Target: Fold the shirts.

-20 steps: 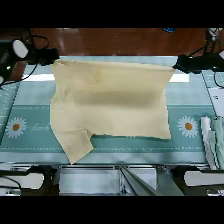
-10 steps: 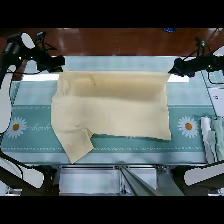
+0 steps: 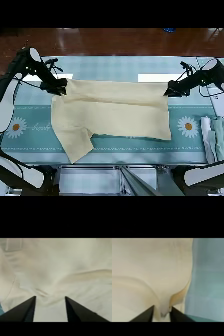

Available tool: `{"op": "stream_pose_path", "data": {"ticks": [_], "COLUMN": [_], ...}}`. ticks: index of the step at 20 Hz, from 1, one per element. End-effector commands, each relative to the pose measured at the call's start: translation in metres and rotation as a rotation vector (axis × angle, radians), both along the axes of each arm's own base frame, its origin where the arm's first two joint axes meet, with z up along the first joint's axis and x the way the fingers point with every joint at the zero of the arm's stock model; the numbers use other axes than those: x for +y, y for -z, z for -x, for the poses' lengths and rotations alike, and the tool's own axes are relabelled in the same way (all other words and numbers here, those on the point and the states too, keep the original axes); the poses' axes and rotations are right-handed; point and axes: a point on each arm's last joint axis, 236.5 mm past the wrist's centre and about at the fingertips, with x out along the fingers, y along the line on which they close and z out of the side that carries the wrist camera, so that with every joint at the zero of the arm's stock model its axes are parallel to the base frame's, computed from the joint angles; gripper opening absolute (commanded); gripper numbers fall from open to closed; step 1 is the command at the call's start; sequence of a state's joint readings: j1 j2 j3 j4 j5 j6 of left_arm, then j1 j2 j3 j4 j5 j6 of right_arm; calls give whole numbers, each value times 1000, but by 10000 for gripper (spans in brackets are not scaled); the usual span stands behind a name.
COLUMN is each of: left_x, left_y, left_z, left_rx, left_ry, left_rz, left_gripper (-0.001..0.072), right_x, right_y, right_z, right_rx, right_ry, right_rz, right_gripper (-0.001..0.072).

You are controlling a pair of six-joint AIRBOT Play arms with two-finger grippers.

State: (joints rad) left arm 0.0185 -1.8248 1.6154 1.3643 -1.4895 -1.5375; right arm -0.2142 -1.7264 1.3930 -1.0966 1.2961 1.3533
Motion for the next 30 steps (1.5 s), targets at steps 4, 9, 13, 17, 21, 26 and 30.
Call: {"op": "stream_pose_path", "data": {"ticks": [4, 9, 13, 17, 21, 26, 30], "left_x": [21, 61, 50, 44, 23, -14, -36], "left_y": [-33, -34, -7, 11, 26, 39, 41], "left_z": [28, 116, 170, 204, 205, 213, 221], "left_rx": [29, -15, -83, -41, -37, 19, 64], "left_ry": [-37, -340, -649, -676, -639, -495, -418], "left_rz": [9, 111, 367, 397, 390, 382, 393], "left_gripper": [507, 507, 507, 507, 507, 506, 474], "right_x": [-37, -115, -29, 15, 18, 15, -49], "right_y": [-58, -54, -30, -29, -29, -35, -22], "right_z": [17, 119, 146, 161, 160, 153, 175], "right_rx": [-56, 9, -143, -175, -173, -198, -102], "right_ry": [37, 350, 393, 372, 382, 399, 545], "right_rz": [93, 304, -1, -161, -180, -181, -24], "right_gripper": [415, 414, 414, 414, 414, 414, 414]}}
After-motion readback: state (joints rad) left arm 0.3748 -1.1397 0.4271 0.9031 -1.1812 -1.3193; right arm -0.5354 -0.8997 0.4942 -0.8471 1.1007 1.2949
